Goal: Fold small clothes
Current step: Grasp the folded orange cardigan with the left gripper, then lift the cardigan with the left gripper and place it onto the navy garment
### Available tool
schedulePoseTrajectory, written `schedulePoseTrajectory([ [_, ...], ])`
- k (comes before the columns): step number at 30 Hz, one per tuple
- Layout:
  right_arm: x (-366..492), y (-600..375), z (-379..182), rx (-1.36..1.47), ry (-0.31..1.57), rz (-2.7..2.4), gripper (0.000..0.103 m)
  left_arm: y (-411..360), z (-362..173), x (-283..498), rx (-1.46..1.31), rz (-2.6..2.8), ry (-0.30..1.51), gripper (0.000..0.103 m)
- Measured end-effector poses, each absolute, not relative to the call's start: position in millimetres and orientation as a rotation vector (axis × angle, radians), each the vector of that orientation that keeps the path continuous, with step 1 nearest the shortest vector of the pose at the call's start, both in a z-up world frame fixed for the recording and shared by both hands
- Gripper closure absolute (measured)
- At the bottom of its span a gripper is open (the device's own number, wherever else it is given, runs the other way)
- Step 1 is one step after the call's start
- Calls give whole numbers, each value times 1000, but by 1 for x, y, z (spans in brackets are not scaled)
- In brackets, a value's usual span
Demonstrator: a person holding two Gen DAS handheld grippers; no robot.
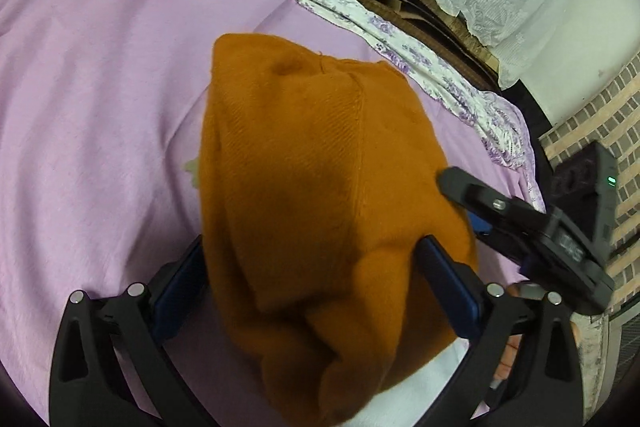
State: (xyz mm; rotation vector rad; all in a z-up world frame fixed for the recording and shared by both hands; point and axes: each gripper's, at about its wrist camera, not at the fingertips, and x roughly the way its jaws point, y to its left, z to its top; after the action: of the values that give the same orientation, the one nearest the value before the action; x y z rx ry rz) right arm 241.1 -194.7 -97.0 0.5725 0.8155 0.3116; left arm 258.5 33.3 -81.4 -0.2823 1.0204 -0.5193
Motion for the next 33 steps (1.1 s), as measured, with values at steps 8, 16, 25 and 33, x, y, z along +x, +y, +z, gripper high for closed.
schedulePoseTrajectory([
  [8, 262, -179, -107, 571, 823, 365, 42, 19, -79, 262, -251, -543, 995, 8],
  [16, 254, -177, -97, 563, 776, 386, 63, 24, -73, 257, -253, -524, 945, 42],
  [25, 235, -178, -71, 587, 712, 420, 66, 26, -47, 233, -208, -520, 860, 61],
  [33, 215, -138, -39, 570, 685, 513, 66, 59, -9, 197, -188, -443, 797, 61],
])
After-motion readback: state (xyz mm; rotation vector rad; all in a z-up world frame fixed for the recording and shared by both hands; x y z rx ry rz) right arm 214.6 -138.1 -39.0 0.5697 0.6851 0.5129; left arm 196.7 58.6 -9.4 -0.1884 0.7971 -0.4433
